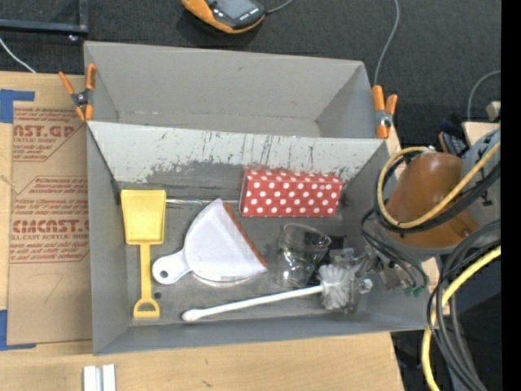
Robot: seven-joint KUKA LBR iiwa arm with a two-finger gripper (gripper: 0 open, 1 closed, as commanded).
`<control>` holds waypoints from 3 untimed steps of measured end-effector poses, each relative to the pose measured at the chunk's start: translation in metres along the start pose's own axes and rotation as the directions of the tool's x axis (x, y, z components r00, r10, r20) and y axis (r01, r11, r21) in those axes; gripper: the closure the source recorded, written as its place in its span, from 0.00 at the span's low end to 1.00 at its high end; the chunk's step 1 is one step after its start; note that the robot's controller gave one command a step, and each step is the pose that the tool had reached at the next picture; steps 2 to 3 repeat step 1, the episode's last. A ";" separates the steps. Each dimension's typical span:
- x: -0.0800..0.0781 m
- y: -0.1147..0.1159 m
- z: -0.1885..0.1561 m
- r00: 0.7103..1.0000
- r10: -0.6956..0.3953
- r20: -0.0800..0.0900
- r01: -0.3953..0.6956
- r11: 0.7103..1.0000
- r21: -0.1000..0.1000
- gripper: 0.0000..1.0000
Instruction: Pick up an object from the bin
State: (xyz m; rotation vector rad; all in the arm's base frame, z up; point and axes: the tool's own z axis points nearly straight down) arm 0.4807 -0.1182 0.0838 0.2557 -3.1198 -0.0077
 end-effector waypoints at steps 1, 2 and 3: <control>0.000 0.000 -0.013 1.000 0.000 0.002 0.000 1.000 0.001 1.00; 0.000 0.000 -0.013 1.000 0.000 0.002 0.000 1.000 0.001 1.00; 0.000 0.000 -0.013 1.000 0.000 0.002 0.000 1.000 0.001 1.00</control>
Offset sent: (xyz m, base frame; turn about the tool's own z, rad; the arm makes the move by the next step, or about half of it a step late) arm 0.0001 0.0000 0.0077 0.0000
